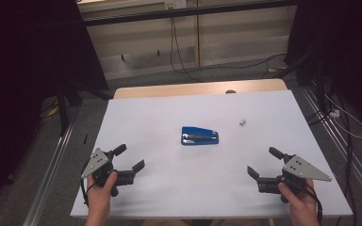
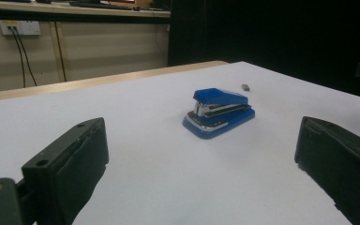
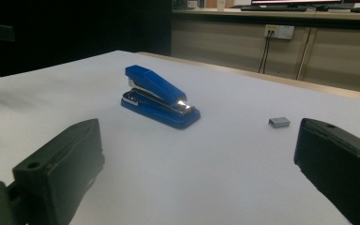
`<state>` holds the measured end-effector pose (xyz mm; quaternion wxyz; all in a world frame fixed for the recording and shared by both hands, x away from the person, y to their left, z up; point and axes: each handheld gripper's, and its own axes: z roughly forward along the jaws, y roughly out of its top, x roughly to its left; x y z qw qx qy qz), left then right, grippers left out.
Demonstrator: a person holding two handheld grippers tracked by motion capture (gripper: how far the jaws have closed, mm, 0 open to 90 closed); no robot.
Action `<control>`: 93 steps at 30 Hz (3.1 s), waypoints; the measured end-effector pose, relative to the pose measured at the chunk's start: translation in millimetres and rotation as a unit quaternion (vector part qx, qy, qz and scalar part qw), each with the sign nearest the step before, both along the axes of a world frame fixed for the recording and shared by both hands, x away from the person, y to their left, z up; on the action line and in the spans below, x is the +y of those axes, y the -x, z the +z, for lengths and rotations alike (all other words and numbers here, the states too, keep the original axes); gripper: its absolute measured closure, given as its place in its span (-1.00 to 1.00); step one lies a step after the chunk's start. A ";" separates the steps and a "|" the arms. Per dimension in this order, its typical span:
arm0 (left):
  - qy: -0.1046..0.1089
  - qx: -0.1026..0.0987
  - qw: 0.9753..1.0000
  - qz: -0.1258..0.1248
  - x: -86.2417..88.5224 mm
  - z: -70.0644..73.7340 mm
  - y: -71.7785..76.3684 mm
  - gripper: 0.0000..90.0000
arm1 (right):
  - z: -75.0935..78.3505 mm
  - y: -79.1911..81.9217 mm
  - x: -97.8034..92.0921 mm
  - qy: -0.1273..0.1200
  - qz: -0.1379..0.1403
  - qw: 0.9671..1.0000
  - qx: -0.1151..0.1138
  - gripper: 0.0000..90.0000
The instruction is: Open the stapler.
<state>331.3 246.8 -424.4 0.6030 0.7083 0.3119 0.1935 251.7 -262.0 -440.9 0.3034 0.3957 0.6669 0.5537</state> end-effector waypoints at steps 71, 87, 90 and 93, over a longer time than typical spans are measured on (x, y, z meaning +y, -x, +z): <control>-0.028 0.070 0.997 -0.022 -78.5 6.6 -92.5 -0.93 | 26.7 -108.2 73.6 0.039 0.048 0.997 0.048 -0.96; -0.044 0.070 0.996 -0.022 -74.6 8.1 -90.3 -0.93 | 26.0 -127.9 92.8 0.060 0.058 0.995 0.060 -0.95; -0.046 0.071 0.996 -0.022 -74.7 8.0 -90.3 -0.93 | 26.2 -131.5 95.9 0.068 0.062 0.994 0.061 -0.95; -0.048 0.070 0.996 -0.023 -74.2 8.4 -89.7 -0.93 | 25.5 -135.9 98.8 0.072 0.060 0.994 0.063 -0.95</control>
